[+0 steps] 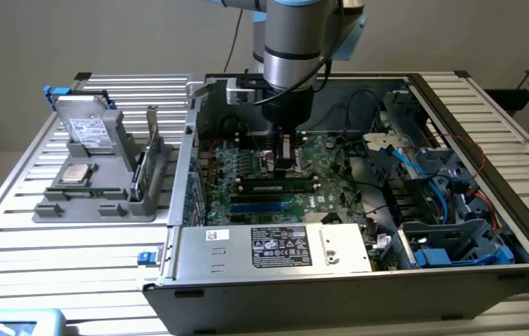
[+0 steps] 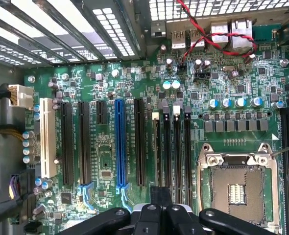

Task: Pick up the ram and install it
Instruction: 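Press down the ram until it locks into place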

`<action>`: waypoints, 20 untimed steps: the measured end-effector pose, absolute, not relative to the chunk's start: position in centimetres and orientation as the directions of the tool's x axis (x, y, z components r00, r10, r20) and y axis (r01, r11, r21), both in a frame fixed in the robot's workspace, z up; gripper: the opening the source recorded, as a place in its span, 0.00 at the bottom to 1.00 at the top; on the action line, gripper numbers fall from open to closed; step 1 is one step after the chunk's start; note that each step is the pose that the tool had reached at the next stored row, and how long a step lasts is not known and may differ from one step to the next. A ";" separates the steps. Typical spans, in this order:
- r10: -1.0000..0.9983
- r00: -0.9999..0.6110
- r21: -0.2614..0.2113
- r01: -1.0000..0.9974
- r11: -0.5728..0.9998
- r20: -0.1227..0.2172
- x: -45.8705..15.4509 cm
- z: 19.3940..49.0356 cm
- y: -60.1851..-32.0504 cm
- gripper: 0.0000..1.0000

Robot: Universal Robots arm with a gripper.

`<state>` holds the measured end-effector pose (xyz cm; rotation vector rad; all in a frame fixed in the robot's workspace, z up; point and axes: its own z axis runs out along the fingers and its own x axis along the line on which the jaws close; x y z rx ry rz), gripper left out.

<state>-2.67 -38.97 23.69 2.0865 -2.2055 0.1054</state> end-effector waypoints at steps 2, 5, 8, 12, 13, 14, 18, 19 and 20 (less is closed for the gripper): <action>-0.991 -0.060 0.023 -0.998 0.063 0.123 -2.6 23.7 -38.9 0.11; -0.988 -0.094 0.025 -0.995 0.097 0.123 -2.6 23.7 -38.9 0.11; -0.983 -0.136 0.025 -0.990 0.140 0.123 -2.6 23.7 -38.9 0.11; -0.975 -0.187 0.025 -0.981 0.191 0.123 -2.6 23.7 -38.9 0.11; -0.972 -0.198 0.024 -0.979 0.203 0.122 -2.6 23.7 -38.9 0.11; -0.970 -0.209 0.024 -0.977 0.213 0.122 -2.6 23.7 -38.9 0.11; -0.962 -0.247 0.019 -0.968 0.251 0.118 -2.6 23.7 -38.9 0.11; -0.960 -0.256 0.018 -0.965 0.260 0.116 -2.6 23.7 -38.9 0.11; -0.958 -0.265 0.016 -0.963 0.268 0.114 -2.6 23.7 -38.9 0.11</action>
